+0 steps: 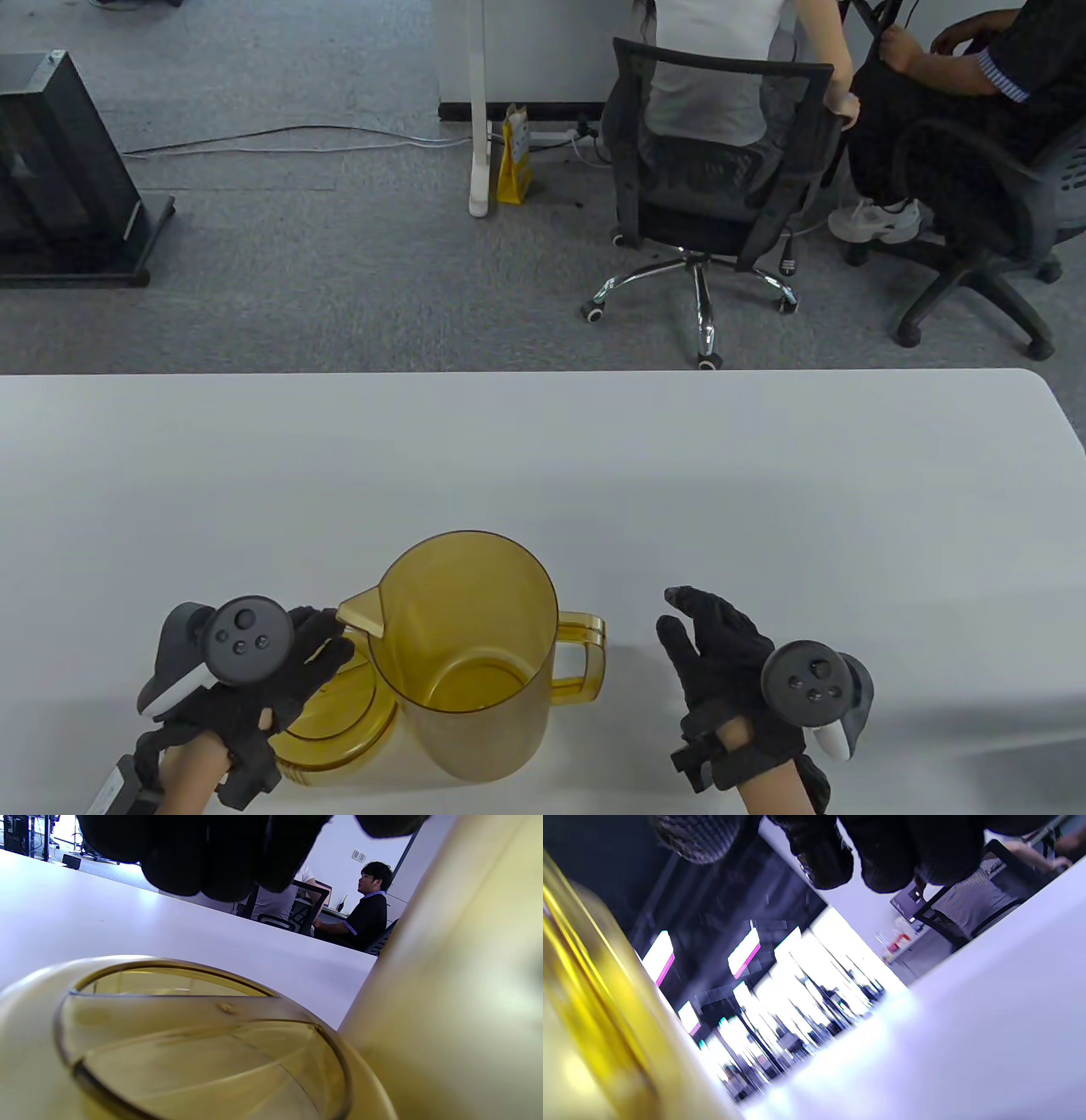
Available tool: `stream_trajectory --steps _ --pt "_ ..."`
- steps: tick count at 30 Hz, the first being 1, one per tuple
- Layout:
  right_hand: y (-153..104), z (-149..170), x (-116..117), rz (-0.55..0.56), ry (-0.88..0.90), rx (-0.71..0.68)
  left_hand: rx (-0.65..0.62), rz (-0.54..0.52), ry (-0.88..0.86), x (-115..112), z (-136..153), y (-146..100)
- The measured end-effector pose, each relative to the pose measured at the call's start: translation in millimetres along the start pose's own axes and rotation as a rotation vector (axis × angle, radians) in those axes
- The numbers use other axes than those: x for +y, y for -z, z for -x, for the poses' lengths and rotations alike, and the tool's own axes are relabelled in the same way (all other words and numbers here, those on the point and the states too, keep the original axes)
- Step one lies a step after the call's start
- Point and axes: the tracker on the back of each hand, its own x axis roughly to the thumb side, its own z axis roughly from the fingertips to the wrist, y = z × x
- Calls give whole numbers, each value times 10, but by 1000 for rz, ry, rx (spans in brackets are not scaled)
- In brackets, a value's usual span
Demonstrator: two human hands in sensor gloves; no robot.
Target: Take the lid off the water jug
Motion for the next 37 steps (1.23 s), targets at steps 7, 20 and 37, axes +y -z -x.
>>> stream_trajectory --steps 7,20,37 --pt "122 -14 198 -135 -307 -53 34 28 0 -69 96 42" --pt "113 14 268 -170 -325 -33 50 60 9 -133 151 103" --pt "104 77 418 -242 -324 -4 76 124 79 -228 131 110"
